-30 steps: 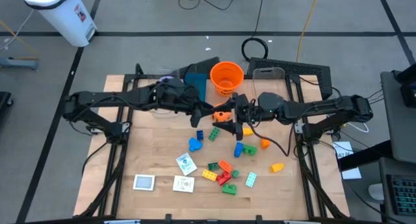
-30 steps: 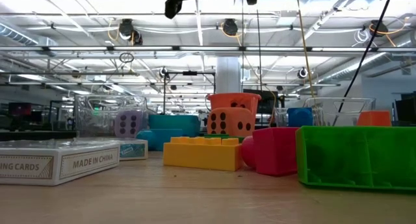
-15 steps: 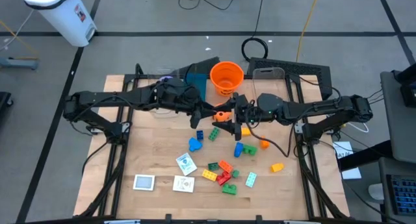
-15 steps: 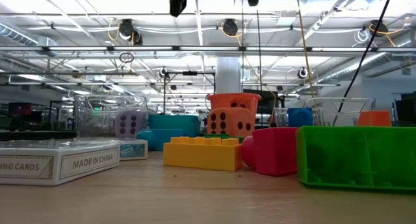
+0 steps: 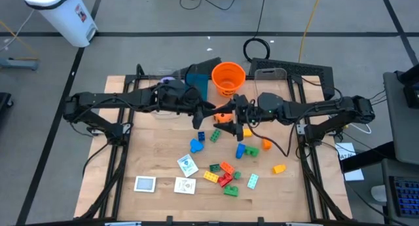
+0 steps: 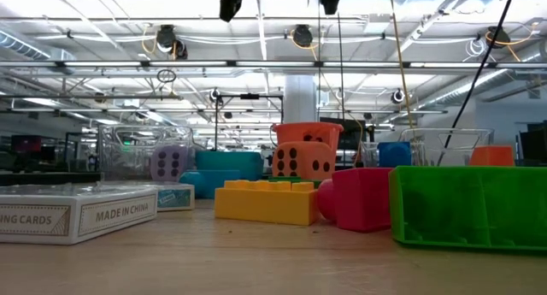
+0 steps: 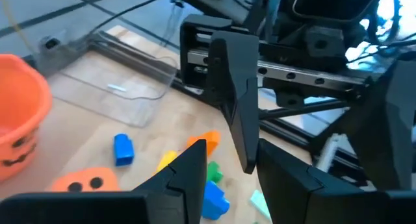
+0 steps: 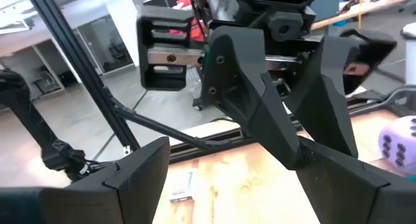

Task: Pick & Place Toys
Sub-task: Put the blue game piece into the right transparent bin

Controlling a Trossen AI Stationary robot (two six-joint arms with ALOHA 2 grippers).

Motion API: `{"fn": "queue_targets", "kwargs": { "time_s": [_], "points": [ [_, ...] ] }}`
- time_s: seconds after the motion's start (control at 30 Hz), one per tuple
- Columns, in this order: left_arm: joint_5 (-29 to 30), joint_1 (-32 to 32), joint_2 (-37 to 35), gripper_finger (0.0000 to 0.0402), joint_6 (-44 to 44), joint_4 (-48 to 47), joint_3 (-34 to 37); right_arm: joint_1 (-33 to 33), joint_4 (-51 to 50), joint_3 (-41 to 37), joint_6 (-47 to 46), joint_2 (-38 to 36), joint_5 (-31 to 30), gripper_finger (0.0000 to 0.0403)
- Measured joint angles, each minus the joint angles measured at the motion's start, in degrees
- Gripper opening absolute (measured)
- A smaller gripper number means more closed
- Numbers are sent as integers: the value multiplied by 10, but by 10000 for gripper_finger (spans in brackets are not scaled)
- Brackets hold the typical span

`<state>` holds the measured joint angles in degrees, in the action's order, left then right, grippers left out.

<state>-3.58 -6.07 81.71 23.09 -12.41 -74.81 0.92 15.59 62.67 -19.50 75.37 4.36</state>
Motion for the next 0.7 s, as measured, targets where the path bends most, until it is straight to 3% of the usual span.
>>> {"fn": "queue_targets", "kwargs": {
  "time_s": [0.7],
  "points": [
    [57, -8, -31, 136, -31, -44, 0, 5, -16, 0, -9, -2, 33, 308]
  ]
}}
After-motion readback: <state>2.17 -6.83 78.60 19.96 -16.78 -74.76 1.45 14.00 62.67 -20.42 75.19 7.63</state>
